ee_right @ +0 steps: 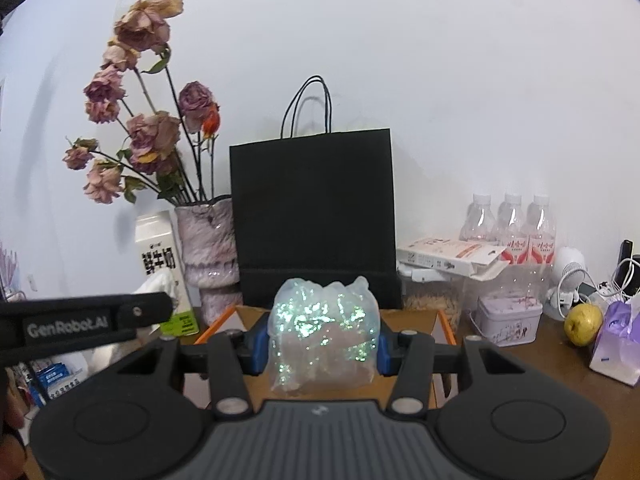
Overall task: Organize objects
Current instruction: 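Carry the white cloth and sparkly bag with both tools over the red cardboard box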
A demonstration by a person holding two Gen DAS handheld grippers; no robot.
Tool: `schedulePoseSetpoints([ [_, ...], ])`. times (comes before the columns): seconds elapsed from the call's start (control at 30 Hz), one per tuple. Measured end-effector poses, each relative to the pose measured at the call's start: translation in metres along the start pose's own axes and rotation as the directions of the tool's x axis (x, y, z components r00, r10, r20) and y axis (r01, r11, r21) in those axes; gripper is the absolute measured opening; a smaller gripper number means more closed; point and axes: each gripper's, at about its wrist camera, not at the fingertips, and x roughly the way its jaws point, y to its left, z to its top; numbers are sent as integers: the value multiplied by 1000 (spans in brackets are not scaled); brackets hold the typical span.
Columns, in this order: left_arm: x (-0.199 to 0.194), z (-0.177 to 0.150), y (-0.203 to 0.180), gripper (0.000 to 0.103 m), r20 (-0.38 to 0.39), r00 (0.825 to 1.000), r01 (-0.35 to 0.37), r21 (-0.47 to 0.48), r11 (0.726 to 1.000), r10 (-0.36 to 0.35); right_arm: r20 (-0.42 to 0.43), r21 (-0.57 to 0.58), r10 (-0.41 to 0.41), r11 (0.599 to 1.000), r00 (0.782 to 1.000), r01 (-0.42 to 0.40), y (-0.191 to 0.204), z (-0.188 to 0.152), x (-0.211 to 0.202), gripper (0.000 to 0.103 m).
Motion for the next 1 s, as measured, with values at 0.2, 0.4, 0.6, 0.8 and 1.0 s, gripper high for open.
schedulePoseSetpoints([
  [0.2,14,9,-6,54,-16,1000,-19,16,1000,20,-14,16,0,1000,1000,0,-6,7,20,47],
  [0.4,37,11,-13,54,-48,999,-26,10,1000,26,-53,30,8,1000,999,-7,-14,7,44,47],
  [0.6,69,7,-19,54,-106,993,-55,21,998,57,-104,51,16,999,994,-11,-27,0,73,48],
  [0.8,107,3,-27,54,-172,979,-107,39,994,112,-176,80,4,997,984,10,-44,-16,105,48],
  [1.0,149,-2,-37,54,-239,953,-175,68,982,187,-251,86,-28,995,968,51,-55,-35,131,48],
])
